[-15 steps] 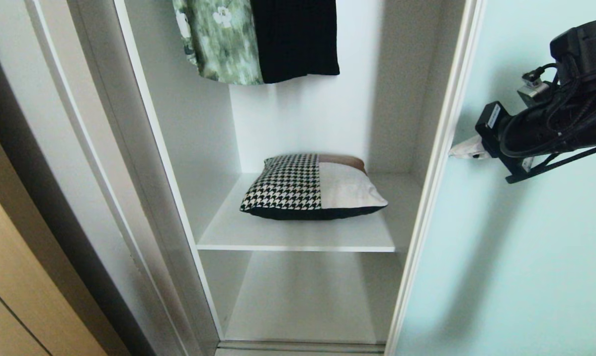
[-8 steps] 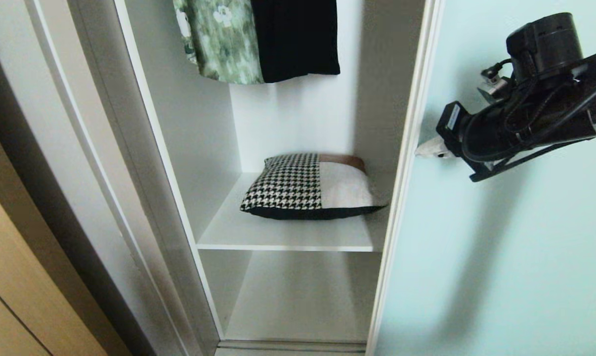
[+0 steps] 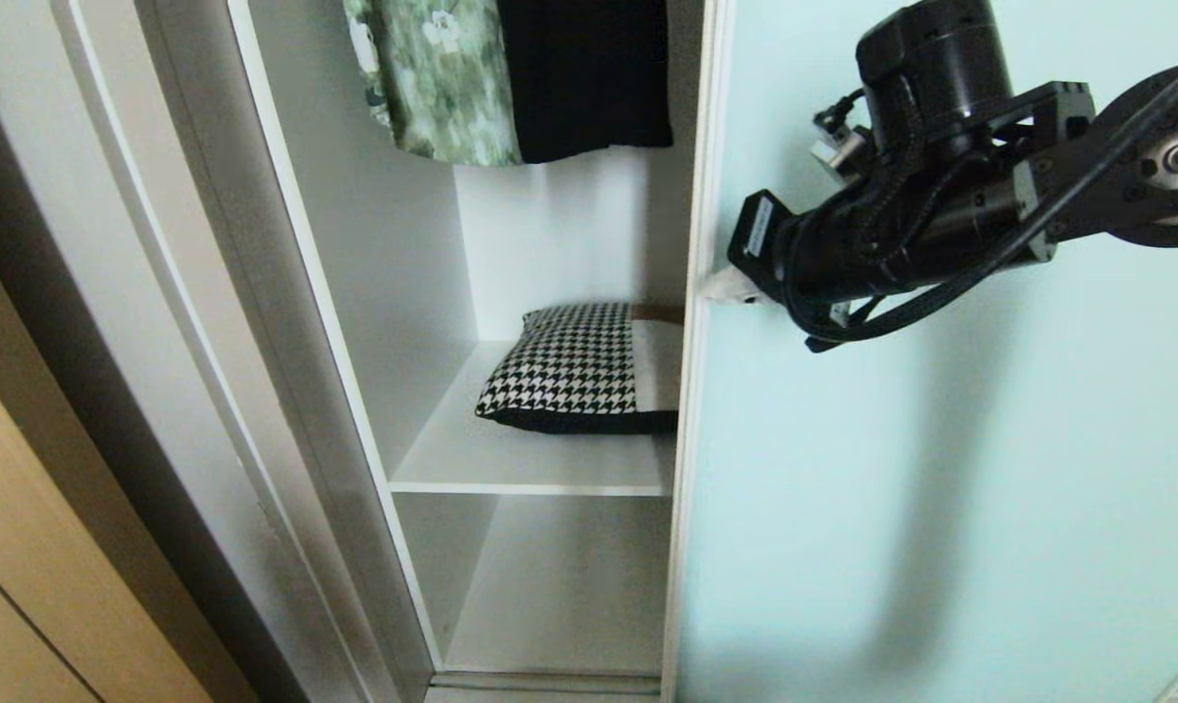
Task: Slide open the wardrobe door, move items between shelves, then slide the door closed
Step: Close the door
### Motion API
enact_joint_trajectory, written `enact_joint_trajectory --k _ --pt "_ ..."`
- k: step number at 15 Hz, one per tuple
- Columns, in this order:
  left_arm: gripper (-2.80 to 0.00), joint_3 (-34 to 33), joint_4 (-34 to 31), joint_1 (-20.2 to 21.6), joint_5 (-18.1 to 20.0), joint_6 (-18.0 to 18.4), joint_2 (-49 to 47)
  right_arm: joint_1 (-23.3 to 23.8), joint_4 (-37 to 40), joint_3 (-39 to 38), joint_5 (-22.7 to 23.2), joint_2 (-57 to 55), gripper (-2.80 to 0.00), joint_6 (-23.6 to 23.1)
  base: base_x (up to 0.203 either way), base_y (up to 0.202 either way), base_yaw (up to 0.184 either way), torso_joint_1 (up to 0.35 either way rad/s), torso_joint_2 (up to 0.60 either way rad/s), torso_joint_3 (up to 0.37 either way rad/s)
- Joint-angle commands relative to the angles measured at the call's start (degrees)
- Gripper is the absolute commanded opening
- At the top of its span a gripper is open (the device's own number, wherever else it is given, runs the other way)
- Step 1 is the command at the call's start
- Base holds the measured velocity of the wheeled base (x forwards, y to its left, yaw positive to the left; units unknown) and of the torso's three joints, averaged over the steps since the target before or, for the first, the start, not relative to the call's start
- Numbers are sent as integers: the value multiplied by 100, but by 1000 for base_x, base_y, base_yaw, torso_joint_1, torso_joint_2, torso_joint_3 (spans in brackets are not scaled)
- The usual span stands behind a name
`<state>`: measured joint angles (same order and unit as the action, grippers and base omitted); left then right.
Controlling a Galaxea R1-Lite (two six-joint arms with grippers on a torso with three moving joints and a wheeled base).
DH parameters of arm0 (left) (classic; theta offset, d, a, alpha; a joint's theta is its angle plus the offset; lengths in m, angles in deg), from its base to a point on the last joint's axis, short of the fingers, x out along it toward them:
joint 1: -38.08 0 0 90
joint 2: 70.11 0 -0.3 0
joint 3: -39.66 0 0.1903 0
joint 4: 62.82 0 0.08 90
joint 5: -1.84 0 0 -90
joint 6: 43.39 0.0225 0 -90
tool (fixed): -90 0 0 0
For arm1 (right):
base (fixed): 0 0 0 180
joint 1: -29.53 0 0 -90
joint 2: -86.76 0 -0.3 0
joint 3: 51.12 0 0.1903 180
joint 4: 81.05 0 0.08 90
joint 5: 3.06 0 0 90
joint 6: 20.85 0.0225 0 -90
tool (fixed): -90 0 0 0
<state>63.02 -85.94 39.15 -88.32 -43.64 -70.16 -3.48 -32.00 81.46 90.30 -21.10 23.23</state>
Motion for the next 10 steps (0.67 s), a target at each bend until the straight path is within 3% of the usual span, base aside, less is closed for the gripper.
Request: enact_joint_trajectory --k 1,4,10 --pt "-280 0 2 -2 -2 -2 -6 -569 11 162 -101 -310 -280 -219 0 0 0 0 0 0" --pt "-280 0 2 4 -2 -2 -4 -1081 -103 160 -276 -444 -280 -397 0 0 0 0 0 0" --pt "-280 0 2 -2 -2 -2 -4 -1100 -44 -313 -310 682 -280 -389 0 0 0 0 0 0"
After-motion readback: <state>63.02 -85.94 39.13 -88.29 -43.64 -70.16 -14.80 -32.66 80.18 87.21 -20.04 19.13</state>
